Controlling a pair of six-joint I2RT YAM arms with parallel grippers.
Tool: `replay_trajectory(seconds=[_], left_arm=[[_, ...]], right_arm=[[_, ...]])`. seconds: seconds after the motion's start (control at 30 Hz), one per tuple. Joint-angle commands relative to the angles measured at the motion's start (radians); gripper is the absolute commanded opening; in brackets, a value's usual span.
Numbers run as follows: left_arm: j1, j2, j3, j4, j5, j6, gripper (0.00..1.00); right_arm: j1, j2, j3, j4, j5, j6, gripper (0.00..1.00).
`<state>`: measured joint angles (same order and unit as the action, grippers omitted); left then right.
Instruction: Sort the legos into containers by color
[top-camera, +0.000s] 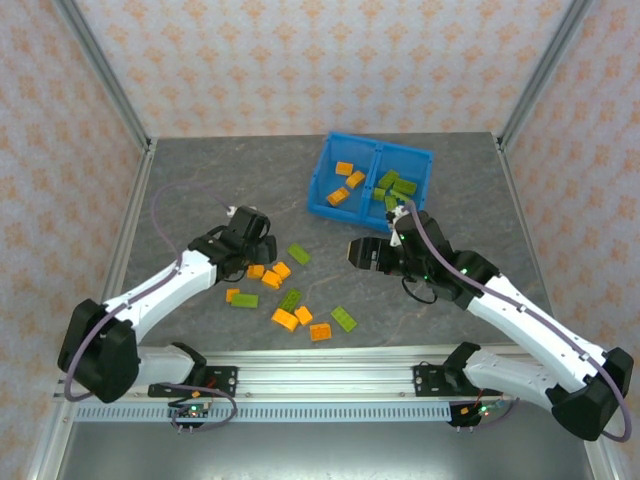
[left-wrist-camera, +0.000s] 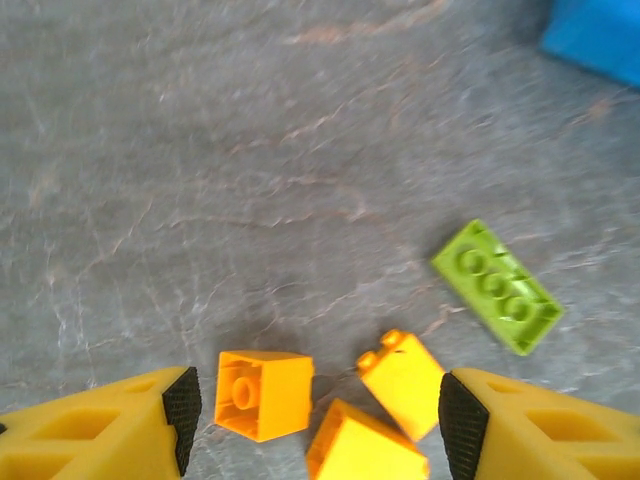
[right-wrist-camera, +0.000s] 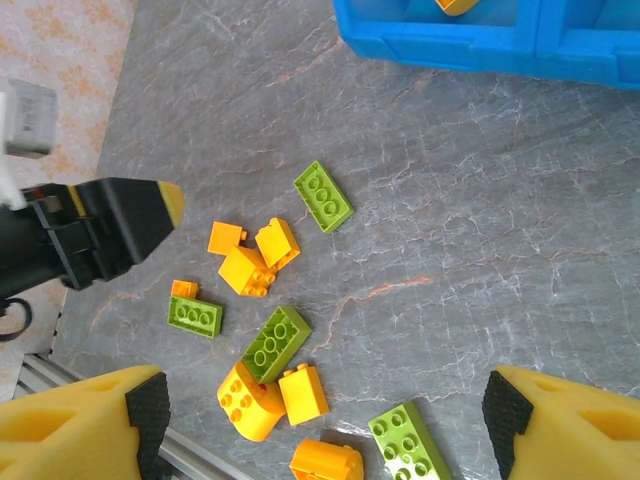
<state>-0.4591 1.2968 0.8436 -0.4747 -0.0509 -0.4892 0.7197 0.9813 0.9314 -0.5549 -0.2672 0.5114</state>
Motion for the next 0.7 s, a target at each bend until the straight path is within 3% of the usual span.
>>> replay_trajectory(seconds=[0.0,0.23,0.5,0.67], left_arm=[[0.037,0.037,-0.015,0.014,0.042,-0.04,0.68],[0.08,0.219,0.008,0.039,0.164,-0.03,0.69],[0.082,0.255,-0.007,-0.002,0.094,-0.026,0.7],[0.083,0.259,-0.043,-0.01,0.073,-0.04,0.69]], right_arm=[[0.006,-0.012,0.002,0.017,-0.012,-0.007,0.84],[0.006,-0.042,-0.016,0.015,-0.004,0.014,0.83],[0.006,-0.043,-0.012,0.022,-0.015,0.023,0.83],[0.007,-0.013,-0.015,0.049,-0.126,0.002,0.83]])
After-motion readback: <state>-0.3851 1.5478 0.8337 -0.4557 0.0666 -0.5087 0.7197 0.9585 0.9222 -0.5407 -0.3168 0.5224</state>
